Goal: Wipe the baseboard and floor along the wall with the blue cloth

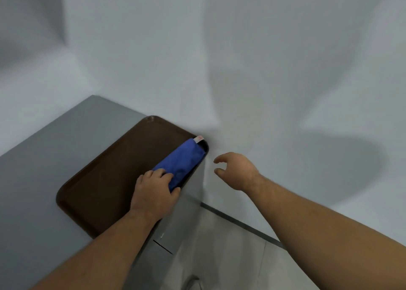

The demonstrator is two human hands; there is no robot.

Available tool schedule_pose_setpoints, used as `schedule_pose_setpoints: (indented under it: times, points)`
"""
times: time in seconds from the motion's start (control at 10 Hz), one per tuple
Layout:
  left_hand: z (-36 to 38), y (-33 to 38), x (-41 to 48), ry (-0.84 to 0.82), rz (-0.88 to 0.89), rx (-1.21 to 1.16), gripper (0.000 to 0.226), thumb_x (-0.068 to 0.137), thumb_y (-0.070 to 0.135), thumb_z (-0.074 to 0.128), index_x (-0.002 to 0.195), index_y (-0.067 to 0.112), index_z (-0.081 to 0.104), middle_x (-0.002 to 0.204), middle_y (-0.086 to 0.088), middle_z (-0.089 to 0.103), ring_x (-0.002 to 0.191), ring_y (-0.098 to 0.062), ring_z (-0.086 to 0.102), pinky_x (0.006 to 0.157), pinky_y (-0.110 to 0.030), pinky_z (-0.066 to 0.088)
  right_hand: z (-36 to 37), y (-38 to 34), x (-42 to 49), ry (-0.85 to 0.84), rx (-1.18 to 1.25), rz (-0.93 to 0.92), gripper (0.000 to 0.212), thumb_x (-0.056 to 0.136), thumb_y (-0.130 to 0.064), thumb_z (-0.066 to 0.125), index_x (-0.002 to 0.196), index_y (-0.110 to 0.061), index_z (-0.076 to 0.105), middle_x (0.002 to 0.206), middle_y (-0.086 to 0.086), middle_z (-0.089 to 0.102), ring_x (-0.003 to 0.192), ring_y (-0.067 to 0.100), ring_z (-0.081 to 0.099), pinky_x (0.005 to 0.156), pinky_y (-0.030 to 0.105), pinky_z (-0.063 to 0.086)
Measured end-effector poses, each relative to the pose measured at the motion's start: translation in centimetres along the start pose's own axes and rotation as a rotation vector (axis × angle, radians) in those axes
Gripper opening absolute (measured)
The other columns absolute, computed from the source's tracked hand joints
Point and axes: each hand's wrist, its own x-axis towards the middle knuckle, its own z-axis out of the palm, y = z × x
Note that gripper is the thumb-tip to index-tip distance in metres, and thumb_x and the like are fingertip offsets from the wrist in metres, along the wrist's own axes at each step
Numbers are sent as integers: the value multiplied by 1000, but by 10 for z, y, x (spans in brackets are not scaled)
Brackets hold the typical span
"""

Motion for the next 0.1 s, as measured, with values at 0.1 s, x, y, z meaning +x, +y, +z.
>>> schedule_pose_setpoints:
  times: [0.1]
  points:
    - [-12, 16, -16, -57, 25, 20, 50, 92, 56, 53, 135, 30, 62, 141, 5, 57, 131, -21, 51, 117, -51, 33, -26, 34, -42, 64, 63, 73, 37, 95, -41, 62, 131, -34, 64, 134, -8, 63, 116, 16, 62, 97, 36, 53]
